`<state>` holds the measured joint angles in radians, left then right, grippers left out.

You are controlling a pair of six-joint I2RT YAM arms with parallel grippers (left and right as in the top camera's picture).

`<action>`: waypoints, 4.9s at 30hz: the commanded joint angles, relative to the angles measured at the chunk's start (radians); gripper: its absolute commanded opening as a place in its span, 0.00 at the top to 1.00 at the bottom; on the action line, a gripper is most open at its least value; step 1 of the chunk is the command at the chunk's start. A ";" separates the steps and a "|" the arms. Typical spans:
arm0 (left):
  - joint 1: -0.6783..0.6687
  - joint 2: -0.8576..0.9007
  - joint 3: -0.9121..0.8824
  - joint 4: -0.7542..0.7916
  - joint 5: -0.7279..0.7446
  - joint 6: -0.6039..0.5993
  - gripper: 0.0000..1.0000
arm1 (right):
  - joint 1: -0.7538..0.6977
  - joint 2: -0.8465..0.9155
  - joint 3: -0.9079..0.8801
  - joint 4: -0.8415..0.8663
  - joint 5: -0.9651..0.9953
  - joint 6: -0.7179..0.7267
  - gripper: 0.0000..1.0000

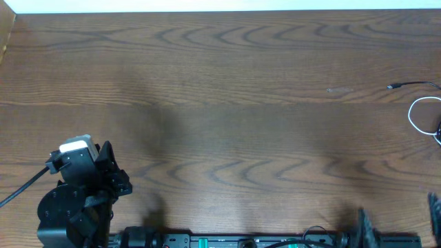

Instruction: Untangle cables

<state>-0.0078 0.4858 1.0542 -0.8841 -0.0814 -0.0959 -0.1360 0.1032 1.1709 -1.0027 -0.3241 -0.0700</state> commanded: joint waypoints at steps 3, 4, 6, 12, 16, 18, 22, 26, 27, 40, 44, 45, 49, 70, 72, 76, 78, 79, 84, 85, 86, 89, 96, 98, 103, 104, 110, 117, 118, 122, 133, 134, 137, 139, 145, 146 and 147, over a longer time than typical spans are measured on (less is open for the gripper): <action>-0.003 -0.003 0.010 -0.002 0.017 0.010 0.79 | 0.005 -0.041 -0.003 -0.128 0.027 -0.014 0.01; -0.003 -0.003 0.010 -0.002 0.021 0.010 0.79 | 0.005 -0.044 -0.003 -0.136 0.027 -0.014 0.01; -0.003 -0.003 0.010 -0.002 0.021 0.010 0.79 | 0.005 -0.055 -0.015 -0.100 0.027 -0.030 0.01; -0.003 -0.003 0.010 -0.002 0.021 0.010 0.79 | 0.005 -0.070 -0.109 0.053 0.050 0.014 0.01; -0.003 -0.003 0.010 -0.002 0.021 0.010 0.79 | 0.005 -0.070 -0.240 0.202 0.037 0.033 0.01; -0.003 -0.003 0.010 -0.001 0.021 0.010 0.79 | 0.005 -0.070 -0.312 0.290 0.033 0.057 0.01; -0.003 -0.003 0.010 -0.001 0.021 0.010 0.78 | 0.005 -0.070 -0.469 0.454 0.034 0.113 0.01; -0.003 -0.003 0.010 0.003 0.020 0.010 0.73 | 0.005 -0.070 -0.625 0.608 0.040 0.175 0.01; -0.003 -0.003 0.010 0.003 0.020 0.010 0.71 | 0.005 -0.070 -0.661 0.640 0.060 0.198 0.01; -0.003 -0.003 0.010 0.002 0.016 0.011 0.60 | 0.005 -0.069 -1.035 0.970 0.404 0.481 0.01; -0.003 -0.003 0.010 0.002 0.016 0.011 0.60 | 0.005 -0.069 -1.093 1.035 0.393 0.481 0.01; -0.003 -0.003 0.010 0.002 0.017 0.011 0.60 | 0.005 -0.069 -1.103 1.043 0.393 0.481 0.01; -0.003 -0.003 0.010 0.002 0.016 0.011 0.60 | 0.005 -0.069 -1.120 1.040 0.394 0.482 0.01; -0.003 -0.003 0.010 0.002 0.016 0.014 0.59 | 0.005 -0.056 -1.140 0.880 0.415 0.593 0.01; -0.003 -0.003 0.010 0.001 0.016 0.014 0.59 | 0.005 -0.056 -1.140 0.880 0.415 0.593 0.01; -0.003 -0.003 0.010 0.001 0.017 0.014 0.59 | 0.005 -0.056 -1.140 0.880 0.415 0.593 0.01; -0.003 -0.003 0.010 0.002 0.017 0.014 0.58 | 0.005 -0.056 -1.140 0.880 0.415 0.593 0.01; -0.003 -0.003 0.010 0.002 0.017 0.014 0.58 | 0.005 -0.056 -1.140 0.880 0.415 0.593 0.01; -0.003 -0.003 0.010 -0.005 0.017 0.013 0.59 | 0.005 -0.056 -1.140 0.880 0.415 0.593 0.01; -0.003 -0.003 0.010 -0.006 0.017 0.013 0.59 | 0.005 -0.056 -1.140 0.880 0.415 0.593 0.01; -0.003 -0.003 0.010 -0.006 0.017 0.013 0.55 | 0.005 -0.056 -1.140 0.880 0.415 0.593 0.01; -0.003 -0.003 0.010 -0.005 0.017 0.013 0.46 | 0.006 -0.061 -1.140 0.882 0.415 0.593 0.01; -0.003 -0.003 0.010 -0.001 0.017 0.013 0.44 | 0.047 -0.098 -1.140 0.885 0.415 0.593 0.01; -0.003 -0.003 0.010 -0.001 0.017 0.013 0.44 | 0.069 -0.098 -1.140 0.883 0.415 0.593 0.01; -0.003 -0.003 0.010 -0.001 0.018 0.013 0.44 | 0.091 -0.098 -1.140 0.882 0.415 0.593 0.01; -0.003 -0.003 0.010 -0.001 0.018 0.013 0.44 | 0.091 -0.098 -1.140 0.882 0.415 0.593 0.01; -0.003 -0.003 -0.026 0.032 0.048 0.012 0.44 | 0.091 -0.098 -1.140 0.882 0.415 0.593 0.01; -0.003 -0.002 -0.238 0.259 0.165 -0.048 0.38 | 0.091 -0.098 -1.140 0.882 0.415 0.593 0.01; -0.003 -0.002 -0.274 0.291 0.212 -0.077 0.38 | 0.091 -0.098 -1.140 0.882 0.415 0.593 0.01; -0.003 -0.002 -0.383 0.379 0.343 -0.182 0.36 | 0.091 -0.098 -1.140 0.882 0.415 0.593 0.01; -0.003 0.056 -0.495 0.377 0.315 -0.191 0.06 | 0.091 -0.098 -1.140 0.882 0.415 0.593 0.01; -0.003 0.066 -0.496 0.380 0.308 -0.190 0.06 | 0.091 -0.098 -1.140 0.882 0.415 0.593 0.01; -0.003 0.101 -0.508 0.440 0.309 -0.180 0.05 | 0.091 -0.098 -1.140 0.882 0.415 0.593 0.01; -0.007 0.134 -0.537 0.534 0.319 -0.176 0.05 | 0.091 -0.098 -1.140 0.882 0.415 0.593 0.01; -0.024 0.190 -0.640 0.737 0.371 -0.171 0.05 | 0.091 -0.098 -1.140 0.882 0.415 0.593 0.01; -0.032 0.195 -0.662 0.787 0.371 -0.171 0.05 | 0.091 -0.098 -1.140 0.882 0.415 0.593 0.01; -0.039 0.197 -0.678 0.822 0.371 -0.171 0.05 | 0.091 -0.098 -1.140 0.882 0.415 0.593 0.01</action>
<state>-0.0265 0.6739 0.4252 -0.1379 0.2657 -0.2836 -0.0509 0.0120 0.0364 -0.1188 0.0830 0.5159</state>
